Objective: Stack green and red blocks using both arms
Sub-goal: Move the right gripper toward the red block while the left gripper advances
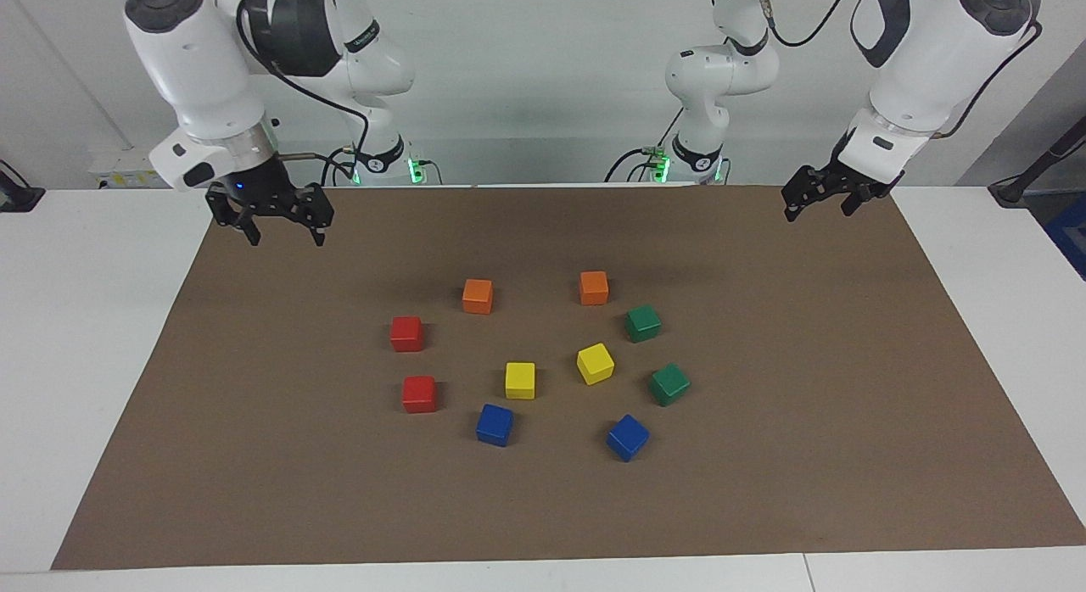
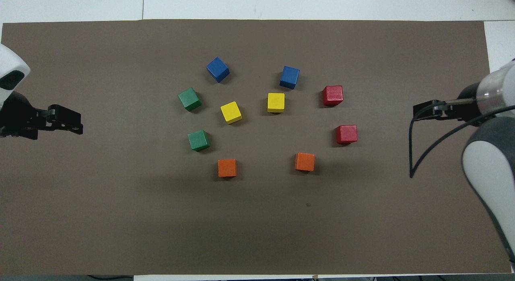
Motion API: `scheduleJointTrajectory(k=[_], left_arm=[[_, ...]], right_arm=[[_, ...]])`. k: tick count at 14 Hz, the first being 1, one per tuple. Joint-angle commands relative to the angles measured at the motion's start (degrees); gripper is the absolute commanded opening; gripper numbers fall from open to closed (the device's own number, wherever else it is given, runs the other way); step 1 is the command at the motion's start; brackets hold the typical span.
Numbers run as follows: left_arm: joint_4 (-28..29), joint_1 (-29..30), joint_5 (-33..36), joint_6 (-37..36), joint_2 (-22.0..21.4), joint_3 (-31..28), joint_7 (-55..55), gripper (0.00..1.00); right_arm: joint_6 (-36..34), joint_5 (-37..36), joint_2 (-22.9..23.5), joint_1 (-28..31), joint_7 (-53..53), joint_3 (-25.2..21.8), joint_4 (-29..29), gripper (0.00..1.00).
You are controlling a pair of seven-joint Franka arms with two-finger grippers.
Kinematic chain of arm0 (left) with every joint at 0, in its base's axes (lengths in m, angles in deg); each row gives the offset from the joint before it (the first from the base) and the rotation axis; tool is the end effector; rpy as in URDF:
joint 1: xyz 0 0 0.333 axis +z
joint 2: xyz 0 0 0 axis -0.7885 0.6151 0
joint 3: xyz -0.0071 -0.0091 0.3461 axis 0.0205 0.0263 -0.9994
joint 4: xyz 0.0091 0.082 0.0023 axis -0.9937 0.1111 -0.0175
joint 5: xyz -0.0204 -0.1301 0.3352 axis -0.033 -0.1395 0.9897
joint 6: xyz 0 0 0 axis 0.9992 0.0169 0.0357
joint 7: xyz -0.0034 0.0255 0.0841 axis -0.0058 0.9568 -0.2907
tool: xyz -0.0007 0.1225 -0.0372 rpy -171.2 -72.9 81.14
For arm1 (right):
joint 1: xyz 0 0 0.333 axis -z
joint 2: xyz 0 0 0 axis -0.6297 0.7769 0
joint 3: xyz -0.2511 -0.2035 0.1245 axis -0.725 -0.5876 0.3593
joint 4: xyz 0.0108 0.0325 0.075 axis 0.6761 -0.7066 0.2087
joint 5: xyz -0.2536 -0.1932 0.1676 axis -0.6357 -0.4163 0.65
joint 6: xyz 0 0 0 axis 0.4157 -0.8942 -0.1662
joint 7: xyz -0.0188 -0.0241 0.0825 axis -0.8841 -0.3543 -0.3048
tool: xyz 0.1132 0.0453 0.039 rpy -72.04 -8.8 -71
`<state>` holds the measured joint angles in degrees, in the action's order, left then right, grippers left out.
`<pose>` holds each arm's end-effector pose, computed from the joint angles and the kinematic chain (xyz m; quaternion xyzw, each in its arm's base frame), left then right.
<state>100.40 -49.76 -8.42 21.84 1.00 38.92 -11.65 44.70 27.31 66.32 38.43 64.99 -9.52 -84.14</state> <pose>0.5033 -0.0474 0.6084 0.9985 0.0155 -0.0528 0.0023 0.5186 0.0345 0.5687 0.9996 -0.0126 0.0212 0.0104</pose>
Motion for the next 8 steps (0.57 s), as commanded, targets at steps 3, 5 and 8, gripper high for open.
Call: scheduleJointTrajectory(k=[3,5,8], left_arm=[[0.89,0.01,1.09,-0.64,-1.20,0.49,0.31,1.00],[0.81,-1.83,1.09,-0.29,-1.20,0.58,-0.04,1.00],[2.20,-2.37,1.00,1.19,-1.72,0.58,-0.82,1.00]], right_arm=[[12.50,0.73,6.73,-3.62,-3.78,0.29,-4.57,1.00],[16.88,0.73,10.43,-4.93,-4.48,0.29,-4.92,1.00],[24.80,0.73,13.95,-5.56,-5.63,0.29,-7.20,1.00]])
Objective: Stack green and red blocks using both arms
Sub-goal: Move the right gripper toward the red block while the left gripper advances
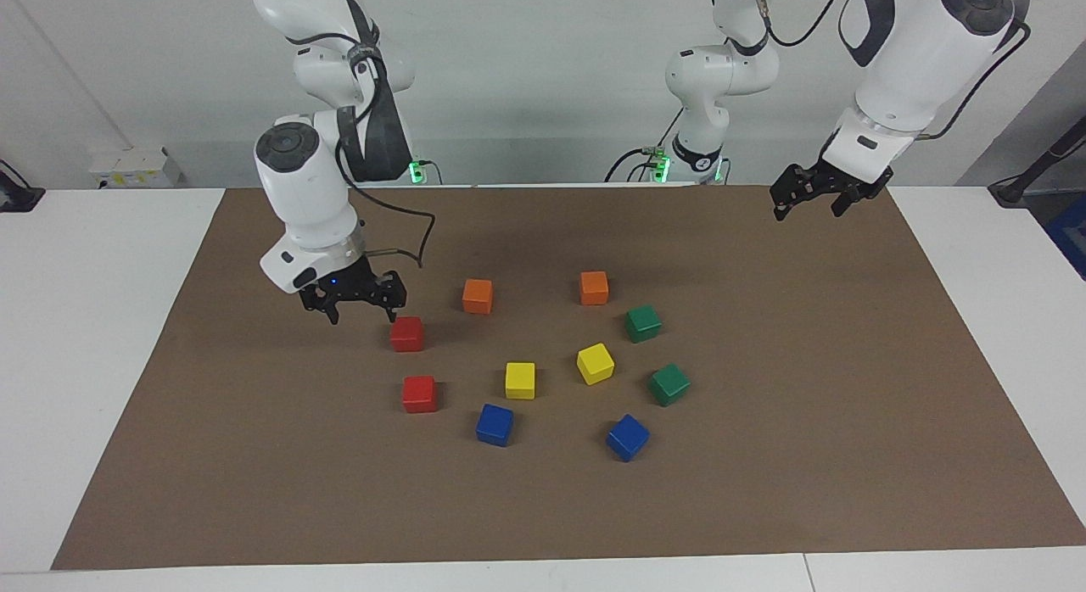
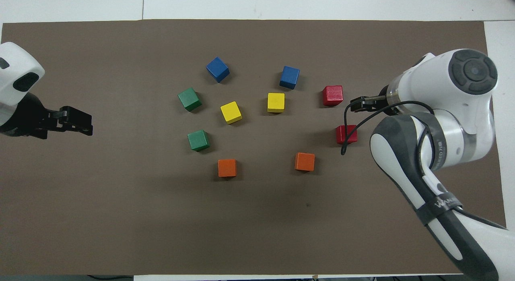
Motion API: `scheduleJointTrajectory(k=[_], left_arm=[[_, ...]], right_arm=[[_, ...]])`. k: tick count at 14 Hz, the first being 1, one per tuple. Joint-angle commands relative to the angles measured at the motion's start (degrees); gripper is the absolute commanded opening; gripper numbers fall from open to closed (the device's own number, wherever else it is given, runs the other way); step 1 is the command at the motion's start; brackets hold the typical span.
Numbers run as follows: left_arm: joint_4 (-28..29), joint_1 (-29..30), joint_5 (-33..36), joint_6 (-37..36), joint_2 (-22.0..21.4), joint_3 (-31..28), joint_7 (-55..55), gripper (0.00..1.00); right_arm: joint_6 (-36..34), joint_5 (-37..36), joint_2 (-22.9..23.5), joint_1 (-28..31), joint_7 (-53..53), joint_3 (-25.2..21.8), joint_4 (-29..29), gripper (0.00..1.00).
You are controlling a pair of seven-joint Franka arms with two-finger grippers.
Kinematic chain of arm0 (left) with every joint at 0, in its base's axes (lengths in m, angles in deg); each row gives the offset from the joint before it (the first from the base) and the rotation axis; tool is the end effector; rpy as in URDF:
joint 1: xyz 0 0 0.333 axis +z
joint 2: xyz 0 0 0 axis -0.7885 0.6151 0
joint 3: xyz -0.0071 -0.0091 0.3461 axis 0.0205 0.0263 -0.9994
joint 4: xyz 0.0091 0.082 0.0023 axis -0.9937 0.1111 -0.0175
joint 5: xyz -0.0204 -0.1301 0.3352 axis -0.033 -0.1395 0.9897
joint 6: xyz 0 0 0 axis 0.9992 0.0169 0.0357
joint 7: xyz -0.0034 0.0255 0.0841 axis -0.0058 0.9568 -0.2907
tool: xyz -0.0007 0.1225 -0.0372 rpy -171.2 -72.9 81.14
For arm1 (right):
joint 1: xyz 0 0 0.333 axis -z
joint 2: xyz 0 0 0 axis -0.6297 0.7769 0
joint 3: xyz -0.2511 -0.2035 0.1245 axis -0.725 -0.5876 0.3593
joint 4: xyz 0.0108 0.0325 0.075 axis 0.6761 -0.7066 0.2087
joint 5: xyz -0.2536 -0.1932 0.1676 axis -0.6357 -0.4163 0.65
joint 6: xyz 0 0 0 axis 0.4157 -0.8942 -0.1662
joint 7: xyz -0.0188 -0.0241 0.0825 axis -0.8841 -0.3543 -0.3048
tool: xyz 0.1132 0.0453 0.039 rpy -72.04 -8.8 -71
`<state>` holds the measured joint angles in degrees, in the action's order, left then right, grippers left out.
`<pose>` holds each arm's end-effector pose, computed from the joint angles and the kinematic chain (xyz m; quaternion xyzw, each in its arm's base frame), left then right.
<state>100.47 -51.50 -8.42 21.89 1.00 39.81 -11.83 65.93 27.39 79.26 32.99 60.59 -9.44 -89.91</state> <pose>0.5006 -0.0705 0.6080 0.9986 -0.0059 -0.0530 0.0009 0.5784 0.0941 0.4333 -0.9991 0.0004 -0.0424 0.0039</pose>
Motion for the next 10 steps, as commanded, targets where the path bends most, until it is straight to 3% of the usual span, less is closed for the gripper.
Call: scheduleJointTrajectory(k=[1,10], left_arm=[[3.02,-0.72,0.83,4.21,-1.72,-0.22,-2.57,1.00],[10.39,-10.99,-0.31,24.86,8.38,-0.14,-19.10,1.00]], right_arm=[[4.72,0.65,1.98,-0.11,-1.22,0.21,-1.70,1.00],[6.57,0.65,2.95,-2.22,-2.45,0.21,-5.83,1.00]])
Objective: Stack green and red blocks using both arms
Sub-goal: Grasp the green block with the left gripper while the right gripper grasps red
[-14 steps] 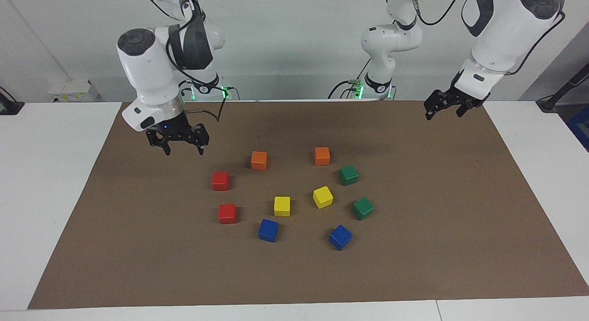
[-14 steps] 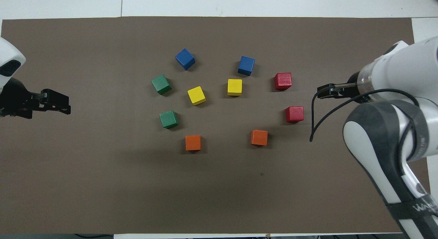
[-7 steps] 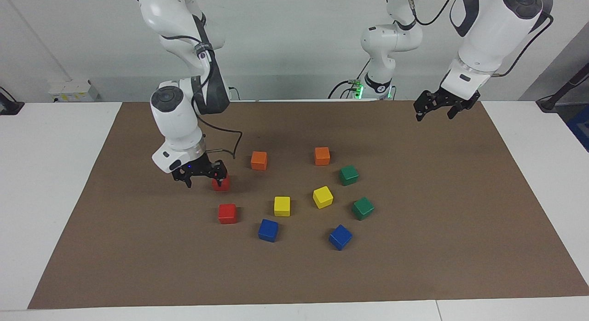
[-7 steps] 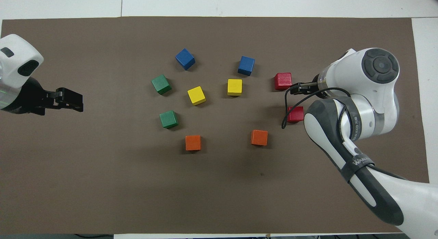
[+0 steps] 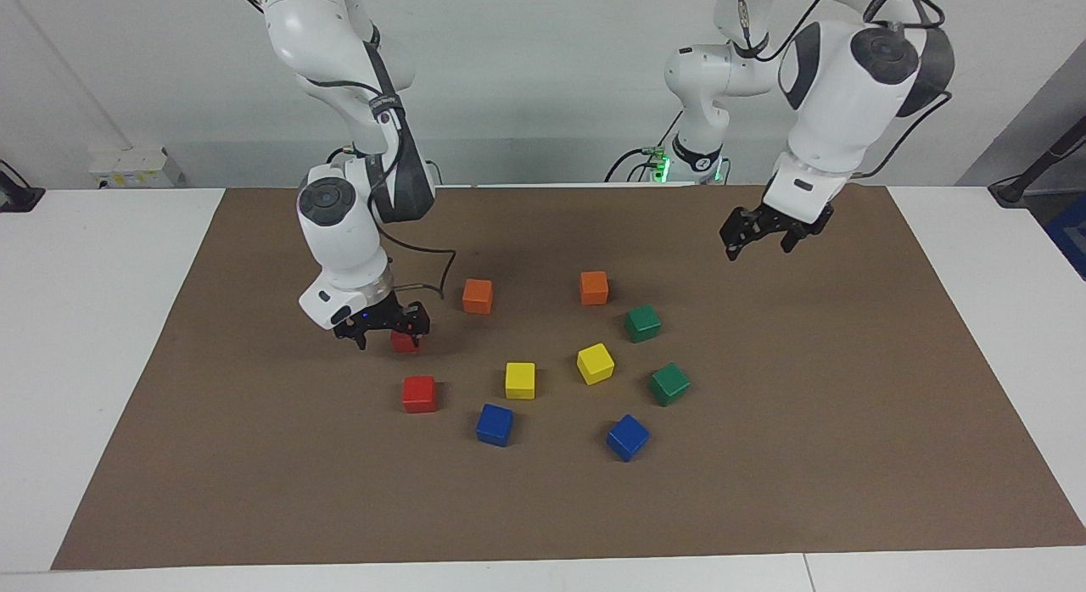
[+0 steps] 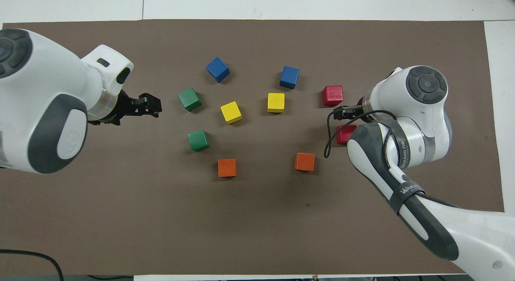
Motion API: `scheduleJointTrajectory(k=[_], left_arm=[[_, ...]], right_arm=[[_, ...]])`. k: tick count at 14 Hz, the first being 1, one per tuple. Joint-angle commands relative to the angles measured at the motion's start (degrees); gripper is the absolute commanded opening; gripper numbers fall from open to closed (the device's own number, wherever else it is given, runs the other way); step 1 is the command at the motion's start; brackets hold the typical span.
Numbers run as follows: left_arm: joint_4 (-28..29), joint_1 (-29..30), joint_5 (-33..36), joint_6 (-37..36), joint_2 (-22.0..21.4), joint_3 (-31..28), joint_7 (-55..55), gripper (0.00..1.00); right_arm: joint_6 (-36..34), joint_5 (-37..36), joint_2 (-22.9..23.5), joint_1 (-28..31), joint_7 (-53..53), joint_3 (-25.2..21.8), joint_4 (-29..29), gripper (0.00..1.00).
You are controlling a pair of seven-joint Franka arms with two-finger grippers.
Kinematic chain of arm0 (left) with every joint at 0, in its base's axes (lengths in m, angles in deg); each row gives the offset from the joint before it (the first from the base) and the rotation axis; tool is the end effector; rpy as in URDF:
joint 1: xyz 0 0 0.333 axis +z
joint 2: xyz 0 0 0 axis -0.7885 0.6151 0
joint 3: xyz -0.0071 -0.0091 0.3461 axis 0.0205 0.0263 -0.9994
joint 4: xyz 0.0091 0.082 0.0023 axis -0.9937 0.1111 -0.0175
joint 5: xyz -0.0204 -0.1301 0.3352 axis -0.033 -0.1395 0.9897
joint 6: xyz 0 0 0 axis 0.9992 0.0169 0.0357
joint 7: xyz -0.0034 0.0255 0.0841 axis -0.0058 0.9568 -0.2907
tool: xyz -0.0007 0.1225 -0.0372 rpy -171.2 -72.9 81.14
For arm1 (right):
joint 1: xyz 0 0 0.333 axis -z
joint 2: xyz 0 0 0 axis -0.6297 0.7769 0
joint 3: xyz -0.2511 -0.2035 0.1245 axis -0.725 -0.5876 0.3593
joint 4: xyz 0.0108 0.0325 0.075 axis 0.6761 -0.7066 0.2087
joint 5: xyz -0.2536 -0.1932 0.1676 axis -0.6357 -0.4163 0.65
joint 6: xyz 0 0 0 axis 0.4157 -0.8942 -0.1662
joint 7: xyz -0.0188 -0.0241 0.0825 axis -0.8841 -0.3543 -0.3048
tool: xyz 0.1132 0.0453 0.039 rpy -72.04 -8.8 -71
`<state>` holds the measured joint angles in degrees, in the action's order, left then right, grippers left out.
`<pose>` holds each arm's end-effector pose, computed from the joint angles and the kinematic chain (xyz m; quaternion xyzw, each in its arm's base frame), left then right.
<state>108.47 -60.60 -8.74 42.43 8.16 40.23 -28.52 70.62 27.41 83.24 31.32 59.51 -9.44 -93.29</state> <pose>0.5400 -0.1660 0.5091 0.9980 0.0605 -0.0112 0.0163 0.5756 0.1111 0.3749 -0.9998 -0.0052 -0.0190 0.0032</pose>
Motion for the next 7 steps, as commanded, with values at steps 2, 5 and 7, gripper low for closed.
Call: scheduleJointTrajectory(k=[2,5,7], left_arm=[[6.87,-3.82,0.00,9.51,1.39,-0.55,-4.52,1.00],[8.12,-7.34,0.00,14.97,4.20,-0.64,-12.69,1.00],[9.34,-7.88,0.00,16.55,4.56,-0.64,-12.88,1.00]], right_arm=[[3.73,0.63,-1.20,-0.64,-3.04,0.20,-4.29,1.00],[3.73,0.63,-2.17,-1.17,-3.66,0.20,-6.66,1.00],[3.82,0.63,-2.26,-1.17,-3.66,0.20,-7.20,1.00]])
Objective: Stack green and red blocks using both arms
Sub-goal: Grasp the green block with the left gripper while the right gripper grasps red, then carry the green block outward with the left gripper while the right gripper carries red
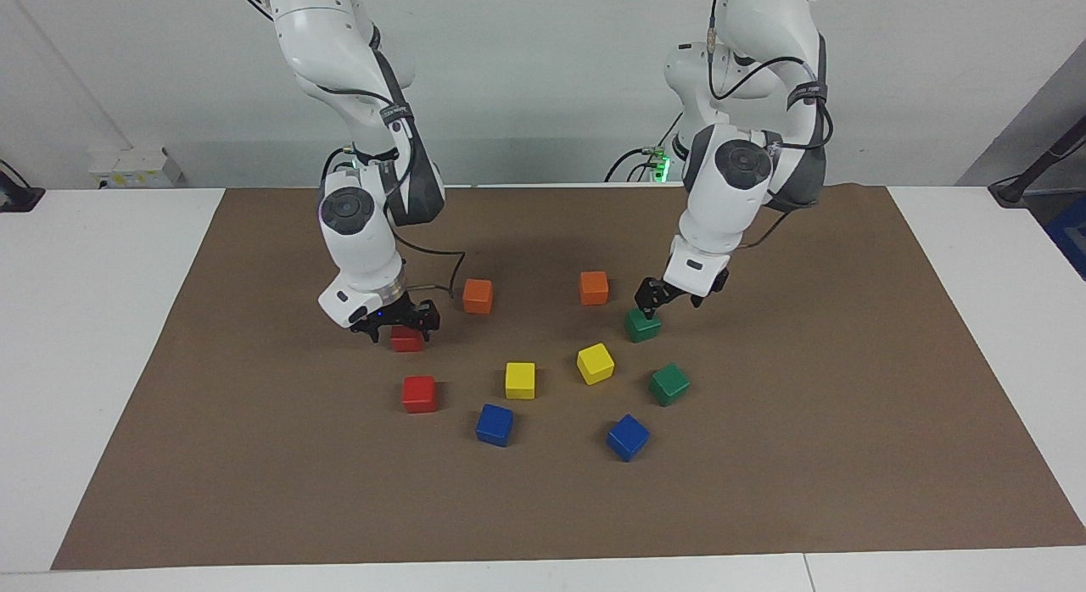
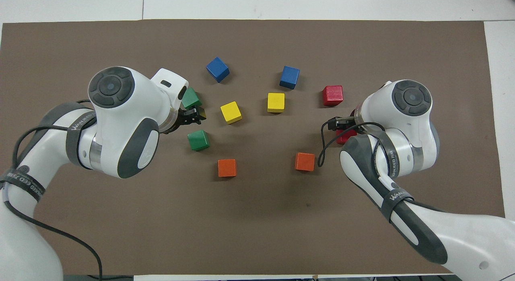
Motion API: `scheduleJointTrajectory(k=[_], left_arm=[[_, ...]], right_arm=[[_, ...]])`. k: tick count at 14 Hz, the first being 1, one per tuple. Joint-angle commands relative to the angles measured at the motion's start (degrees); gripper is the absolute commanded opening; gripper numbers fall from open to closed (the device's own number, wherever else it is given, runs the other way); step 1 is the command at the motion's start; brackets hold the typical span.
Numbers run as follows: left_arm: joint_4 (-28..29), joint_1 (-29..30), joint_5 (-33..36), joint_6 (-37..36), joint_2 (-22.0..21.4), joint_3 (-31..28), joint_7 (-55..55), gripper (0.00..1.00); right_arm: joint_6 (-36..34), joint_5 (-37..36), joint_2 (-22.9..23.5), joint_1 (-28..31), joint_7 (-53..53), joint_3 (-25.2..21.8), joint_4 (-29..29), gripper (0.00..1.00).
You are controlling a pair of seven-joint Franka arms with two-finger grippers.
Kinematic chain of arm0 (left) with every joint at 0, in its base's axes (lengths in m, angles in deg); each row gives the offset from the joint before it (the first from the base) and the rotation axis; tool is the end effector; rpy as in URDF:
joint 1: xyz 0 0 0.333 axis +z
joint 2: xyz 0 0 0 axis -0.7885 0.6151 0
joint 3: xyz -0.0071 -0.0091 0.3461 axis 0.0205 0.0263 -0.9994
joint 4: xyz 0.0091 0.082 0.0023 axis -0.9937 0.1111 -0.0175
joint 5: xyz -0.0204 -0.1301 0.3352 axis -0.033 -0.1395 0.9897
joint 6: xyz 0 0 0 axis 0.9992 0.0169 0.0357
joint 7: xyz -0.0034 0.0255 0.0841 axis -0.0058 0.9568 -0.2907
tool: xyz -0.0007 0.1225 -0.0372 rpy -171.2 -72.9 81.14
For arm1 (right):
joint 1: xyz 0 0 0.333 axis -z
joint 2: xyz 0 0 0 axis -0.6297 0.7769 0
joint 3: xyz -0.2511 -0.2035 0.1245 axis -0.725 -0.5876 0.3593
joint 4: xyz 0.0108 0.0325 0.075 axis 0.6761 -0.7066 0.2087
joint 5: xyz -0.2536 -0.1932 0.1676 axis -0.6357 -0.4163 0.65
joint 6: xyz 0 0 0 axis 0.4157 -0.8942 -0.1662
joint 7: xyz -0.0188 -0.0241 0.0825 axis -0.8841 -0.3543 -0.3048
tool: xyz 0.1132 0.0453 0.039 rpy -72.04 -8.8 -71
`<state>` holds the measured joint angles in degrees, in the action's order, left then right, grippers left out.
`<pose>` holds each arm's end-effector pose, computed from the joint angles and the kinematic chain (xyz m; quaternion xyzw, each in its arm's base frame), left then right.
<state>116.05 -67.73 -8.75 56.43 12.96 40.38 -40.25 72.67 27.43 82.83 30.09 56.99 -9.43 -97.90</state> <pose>0.5301 -0.2383 0.4248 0.9944 0.1028 -0.0038 0.0262 0.5546 0.1201 0.3491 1.0000 -0.0055 0.0005 0.0001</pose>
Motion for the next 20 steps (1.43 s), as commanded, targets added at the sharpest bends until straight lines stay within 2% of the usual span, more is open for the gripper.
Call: scheduleJointTrajectory(k=[1,3,7,9,10,13,14,15,16,17,20], left_arm=[[3.25,-0.93,0.10,3.61,-0.24,-0.79,-1.23,1.00],[5.02,-1.89,0.36,4.41,-0.06,-0.88,-2.54,1.00],[5.20,-4.70,0.80,7.13,3.10,-0.97,-12.64,1.00],[5.11,-4.71,0.89,7.92,3.63,-0.97,-12.66,1.00],[5.20,-4.71,2.63,7.93,3.63,-0.97,-12.31,1.00],[5.38,-4.53,5.28,8.01,4.42,-0.96,-11.95,1.00],[5.38,-4.27,5.37,8.10,4.42,-0.88,-11.17,1.00],[5.46,-4.27,5.37,8.10,4.42,-0.88,-10.29,1.00],[6.16,-4.27,5.28,8.36,4.42,-0.88,-10.20,1.00],[7.13,-4.27,5.28,9.58,4.34,-0.88,-10.37,1.00],[10.21,-4.36,5.28,13.81,4.33,-0.79,-11.16,1.00]], right_arm=[[1.77,0.61,-1.94,0.06,-1.14,0.20,-2.93,1.00],[1.77,0.61,-2.20,-0.03,-1.14,0.20,-3.72,1.00],[1.95,0.61,-2.99,-0.64,-1.58,0.20,-5.22,1.00],[2.91,0.61,-2.99,-0.64,-1.58,0.20,-5.48,0.99],[2.91,0.61,-2.99,-0.64,-1.58,0.20,-5.49,0.96],[3.18,0.61,-2.90,-0.64,-1.58,0.20,-5.49,0.77],[3.27,0.61,-2.99,-0.56,-1.58,0.20,-5.49,0.67],[3.27,0.61,-2.99,-0.56,-1.58,0.20,-5.49,0.48],[3.09,0.61,-2.99,-0.56,-1.67,0.20,-5.49,0.15],[2.74,0.61,-2.90,-0.56,-2.19,0.20,-5.14,0.00],[1.25,0.61,-2.99,1.72,0.07,-0.15,-3.82,0.00]])
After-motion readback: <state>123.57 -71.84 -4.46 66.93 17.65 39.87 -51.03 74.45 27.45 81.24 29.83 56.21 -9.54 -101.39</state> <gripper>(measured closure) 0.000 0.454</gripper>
